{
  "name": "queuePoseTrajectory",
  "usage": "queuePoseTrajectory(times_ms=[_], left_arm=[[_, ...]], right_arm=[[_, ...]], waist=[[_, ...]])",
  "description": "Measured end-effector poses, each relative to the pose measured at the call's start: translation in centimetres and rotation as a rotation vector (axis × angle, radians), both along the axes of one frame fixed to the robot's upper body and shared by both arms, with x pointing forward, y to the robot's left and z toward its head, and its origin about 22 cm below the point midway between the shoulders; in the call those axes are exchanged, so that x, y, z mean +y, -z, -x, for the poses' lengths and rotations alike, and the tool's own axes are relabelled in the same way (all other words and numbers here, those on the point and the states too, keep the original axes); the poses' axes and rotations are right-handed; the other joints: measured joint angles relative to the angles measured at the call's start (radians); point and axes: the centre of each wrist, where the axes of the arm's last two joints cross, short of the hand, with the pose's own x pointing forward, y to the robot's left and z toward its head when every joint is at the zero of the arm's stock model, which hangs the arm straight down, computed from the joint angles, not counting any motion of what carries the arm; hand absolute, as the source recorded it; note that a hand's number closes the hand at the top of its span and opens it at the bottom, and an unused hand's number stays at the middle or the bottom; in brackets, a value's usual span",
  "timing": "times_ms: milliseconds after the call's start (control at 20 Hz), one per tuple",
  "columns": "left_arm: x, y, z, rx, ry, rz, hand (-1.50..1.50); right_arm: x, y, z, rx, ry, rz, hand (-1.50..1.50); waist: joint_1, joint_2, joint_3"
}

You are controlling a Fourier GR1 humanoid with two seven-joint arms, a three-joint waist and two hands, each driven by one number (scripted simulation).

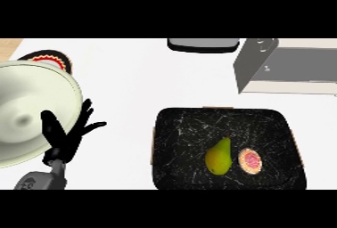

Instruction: Pick the cupcake from the tray and place it in the tiered shelf

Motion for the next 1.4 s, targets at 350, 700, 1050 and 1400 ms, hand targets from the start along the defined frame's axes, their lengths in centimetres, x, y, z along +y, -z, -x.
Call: queuePoseTrajectory(times_ms=[350, 700, 1050, 1400], left_arm=[[-0.1, 0.1, -0.5, -0.003, 0.015, -0.002, 0.00], [0.3, 0.0, -0.6, 0.014, 0.009, -0.009, 0.00], [0.2, 0.1, -0.4, 0.015, -0.007, -0.012, 0.00], [0.5, 0.5, -0.1, 0.005, -0.014, -0.013, 0.00]], right_arm=[[0.9, -0.4, -2.1, 0.075, -0.063, 0.070, -1.50], [1.9, 1.0, -2.9, 0.135, -0.086, 0.111, -1.50], [2.5, 3.2, -3.9, 0.151, -0.070, 0.150, -1.50], [3.6, 5.5, -5.1, 0.154, -0.060, 0.158, -1.50]], waist=[[0.017, 0.001, 0.001], [0.011, -0.003, 0.001], [0.008, -0.005, 0.001], [0.000, -0.008, 0.002]])
